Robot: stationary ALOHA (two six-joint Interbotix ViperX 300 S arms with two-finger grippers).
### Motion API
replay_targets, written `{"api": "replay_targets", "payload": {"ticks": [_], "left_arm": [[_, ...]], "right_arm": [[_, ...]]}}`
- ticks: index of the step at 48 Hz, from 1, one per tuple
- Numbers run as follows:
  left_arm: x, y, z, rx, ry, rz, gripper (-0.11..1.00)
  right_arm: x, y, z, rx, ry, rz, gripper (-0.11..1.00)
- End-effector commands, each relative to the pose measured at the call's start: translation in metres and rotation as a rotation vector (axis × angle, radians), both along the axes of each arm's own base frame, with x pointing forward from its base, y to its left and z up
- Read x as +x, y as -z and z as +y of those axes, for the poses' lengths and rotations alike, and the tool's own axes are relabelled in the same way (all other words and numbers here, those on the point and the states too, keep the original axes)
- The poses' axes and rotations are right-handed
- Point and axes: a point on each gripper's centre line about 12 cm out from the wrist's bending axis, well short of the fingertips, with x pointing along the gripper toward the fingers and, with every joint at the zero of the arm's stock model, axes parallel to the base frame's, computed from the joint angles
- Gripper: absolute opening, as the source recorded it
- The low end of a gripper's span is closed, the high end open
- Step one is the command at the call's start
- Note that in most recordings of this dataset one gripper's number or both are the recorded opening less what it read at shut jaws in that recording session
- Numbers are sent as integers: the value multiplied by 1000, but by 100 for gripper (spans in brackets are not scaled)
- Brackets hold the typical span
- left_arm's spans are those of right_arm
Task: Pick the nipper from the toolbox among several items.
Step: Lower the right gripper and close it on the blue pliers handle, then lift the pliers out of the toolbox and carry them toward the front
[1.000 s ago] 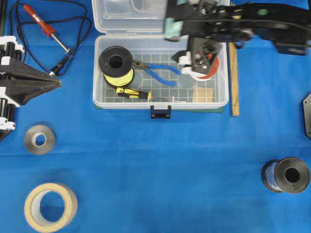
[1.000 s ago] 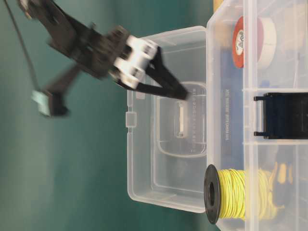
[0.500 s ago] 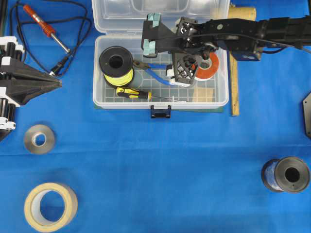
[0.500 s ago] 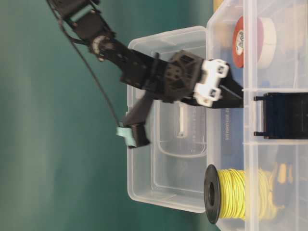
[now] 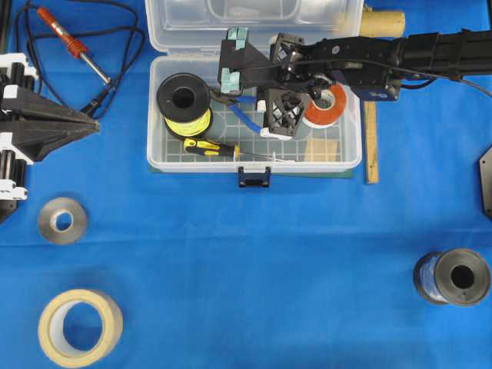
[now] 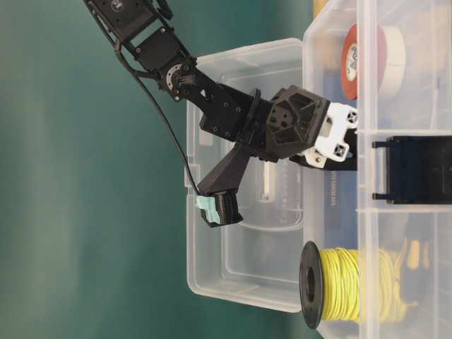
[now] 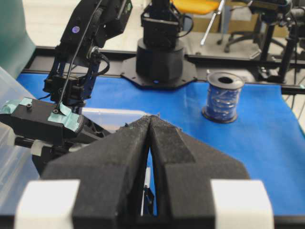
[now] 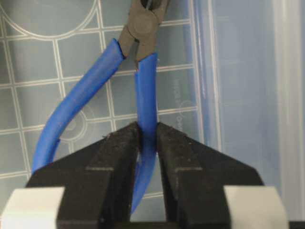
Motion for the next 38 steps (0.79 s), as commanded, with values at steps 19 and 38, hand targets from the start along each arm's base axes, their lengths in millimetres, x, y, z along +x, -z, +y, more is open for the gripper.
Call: {"api": "replay_targets", "payload": {"ticks": [19,38], "left_arm": [[2,-3,2,-5,-10,1,0],[1,-3,5,-7,-24,9,0]], "right_arm": [[-17,-126,7,-64,10,-226,13],[-40,-184,104,-33,-170,-357,13]]}}
